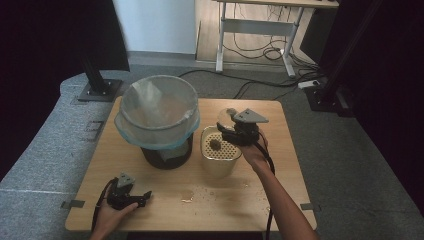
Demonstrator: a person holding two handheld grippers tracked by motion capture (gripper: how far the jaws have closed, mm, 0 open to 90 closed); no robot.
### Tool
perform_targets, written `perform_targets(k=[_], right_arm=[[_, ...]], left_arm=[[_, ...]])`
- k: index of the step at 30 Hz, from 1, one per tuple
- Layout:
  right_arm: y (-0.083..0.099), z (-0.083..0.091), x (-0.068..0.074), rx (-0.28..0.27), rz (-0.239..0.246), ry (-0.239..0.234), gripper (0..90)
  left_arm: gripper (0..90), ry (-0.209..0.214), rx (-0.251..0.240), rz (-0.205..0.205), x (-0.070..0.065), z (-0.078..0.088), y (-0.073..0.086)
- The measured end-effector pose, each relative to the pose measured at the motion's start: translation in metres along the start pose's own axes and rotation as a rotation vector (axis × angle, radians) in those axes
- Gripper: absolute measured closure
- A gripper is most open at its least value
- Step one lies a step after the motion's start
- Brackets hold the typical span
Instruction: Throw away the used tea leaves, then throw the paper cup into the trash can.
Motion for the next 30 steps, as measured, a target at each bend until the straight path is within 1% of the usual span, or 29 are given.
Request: perform_targets(k=[1, 3, 4, 6, 10, 12, 13, 14, 15, 16, 17, 18, 20, 21, 22, 25, 27, 30], right_arm=[[0.000, 0.000, -0.001, -0.003, -0.009, -0.002, 39.1], [0.000, 0.000, -0.001, -0.004, -0.011, -0.002, 39.1], [-0.001, 0.001, -0.002, -0.008, -0.026, -0.011, 39.1], [-0.002, 0.002, -0.003, -0.012, -0.034, -0.010, 39.2], [-0.005, 0.004, -0.003, -0.025, -0.031, -0.005, 39.2], [-0.013, 0.008, -0.002, -0.051, -0.034, -0.016, 39.2], [-0.013, 0.008, -0.002, -0.051, -0.034, -0.016, 39.2], [-0.020, 0.011, -0.001, -0.068, -0.040, -0.024, 39.2], [-0.020, 0.011, -0.001, -0.068, -0.040, -0.024, 39.2], [-0.028, 0.012, 0.001, -0.081, -0.042, -0.028, 39.2], [-0.028, 0.012, 0.001, -0.081, -0.042, -0.028, 39.2], [-0.036, 0.014, 0.003, -0.093, -0.041, -0.032, 39.2], [-0.043, 0.015, 0.006, -0.104, -0.043, -0.038, 39.2], [-0.043, 0.015, 0.006, -0.104, -0.043, -0.038, 39.2], [-0.054, 0.018, 0.012, -0.118, -0.036, -0.047, 39.2], [-0.069, 0.019, 0.021, -0.133, -0.022, -0.062, 39.2], [-0.081, 0.019, 0.029, -0.145, -0.008, -0.073, 39.2], [-0.100, 0.017, 0.042, -0.167, 0.001, -0.093, 39.2]], left_arm=[[11.1, 0.001, 0.000, 0.002, 0.000, 0.000, 0.000], [11.1, 0.001, 0.000, 0.002, 0.000, 0.000, 0.000], [11.2, -0.001, 0.000, -0.002, 0.000, 0.000, 0.000], [11.2, -0.002, 0.000, -0.002, 0.000, 0.000, 0.000], [11.1, -0.002, 0.000, 0.000, 0.000, 0.000, 0.000], [11.0, -0.001, -0.001, 0.000, 0.000, 0.000, 0.000], [11.0, -0.001, -0.001, 0.001, 0.000, 0.000, 0.000], [10.8, -0.001, 0.000, 0.000, 0.000, 0.000, 0.000], [10.8, -0.002, -0.001, -0.001, -0.001, 0.000, 0.000], [10.9, -0.005, -0.003, -0.002, -0.001, -0.001, 0.000], [10.9, -0.005, -0.003, -0.002, -0.001, -0.001, 0.000], [10.9, -0.005, -0.003, -0.002, -0.001, -0.001, 0.000], [10.9, -0.004, -0.002, -0.001, -0.001, 0.000, 0.000], [10.9, -0.004, -0.002, -0.001, -0.001, 0.000, 0.000], [10.9, -0.004, -0.003, 0.000, -0.001, -0.001, 0.000], [10.8, -0.005, -0.003, 0.000, -0.001, -0.001, 0.000], [10.9, -0.004, -0.004, 0.000, -0.001, 0.000, 0.000], [10.9, -0.002, -0.005, 0.001, 0.000, 0.000, 0.000]])
Point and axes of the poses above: each handheld gripper's, and its own axes: z roughly backward along the jaws, y roughly out of its underside, x roughly to its left, the point moved 1 cm from there along -z, roughly forward along the jaws, and after that the axes turned 5 degrees about -z, right-handed, at the moved point
